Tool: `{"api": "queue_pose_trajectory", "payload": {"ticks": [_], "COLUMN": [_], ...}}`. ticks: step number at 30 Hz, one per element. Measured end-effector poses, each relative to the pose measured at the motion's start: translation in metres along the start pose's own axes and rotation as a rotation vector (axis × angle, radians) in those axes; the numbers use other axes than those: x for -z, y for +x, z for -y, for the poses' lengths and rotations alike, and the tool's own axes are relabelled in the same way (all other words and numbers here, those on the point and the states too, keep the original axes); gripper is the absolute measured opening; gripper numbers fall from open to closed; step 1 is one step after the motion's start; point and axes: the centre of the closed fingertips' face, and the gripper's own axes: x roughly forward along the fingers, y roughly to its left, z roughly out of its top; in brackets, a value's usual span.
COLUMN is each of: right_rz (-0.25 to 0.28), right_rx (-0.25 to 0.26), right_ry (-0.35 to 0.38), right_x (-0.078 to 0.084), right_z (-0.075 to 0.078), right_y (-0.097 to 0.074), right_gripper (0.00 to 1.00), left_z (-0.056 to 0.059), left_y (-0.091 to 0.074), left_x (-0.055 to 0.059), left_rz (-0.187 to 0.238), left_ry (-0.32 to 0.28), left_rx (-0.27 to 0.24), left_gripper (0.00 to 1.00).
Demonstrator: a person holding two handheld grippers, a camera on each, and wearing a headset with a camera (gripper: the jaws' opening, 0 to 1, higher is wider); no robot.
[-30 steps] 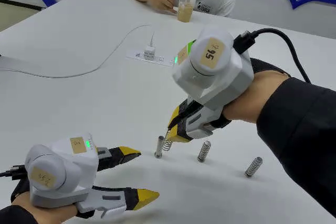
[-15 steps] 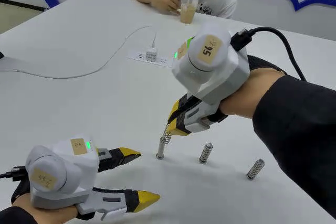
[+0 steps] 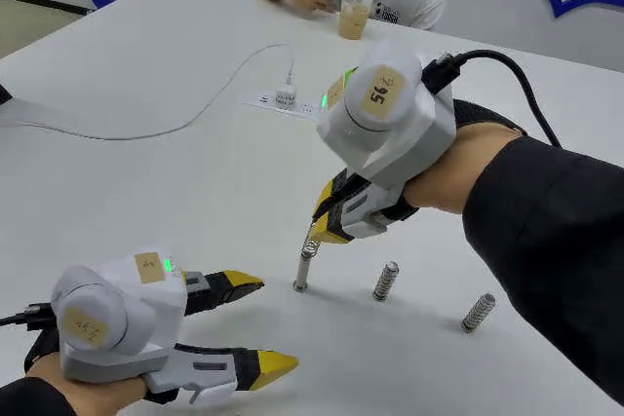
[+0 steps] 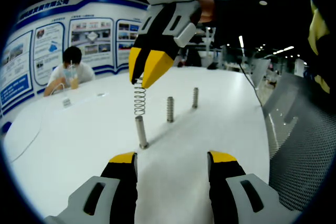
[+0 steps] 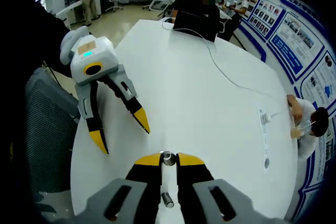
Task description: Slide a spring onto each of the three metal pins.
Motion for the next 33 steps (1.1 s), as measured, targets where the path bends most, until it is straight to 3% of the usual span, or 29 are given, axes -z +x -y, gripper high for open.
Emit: {"api": "queue_pose_trajectory", "payload": {"ticks": [33], "right_rz": [-0.047], "right_rx": [-0.035], "right_ry": [-0.002], "right_x": [0.008], "right_z": [-0.001], "right_y": [0.021], "right_gripper": [0.11], "left_z": [-0.003], "left_y": [0.0], "left_x": [0.002], "left_rz": [0.005], "left_ry": [-0.009], "left_rx": [-0.002], "left_gripper": [0.54]}}
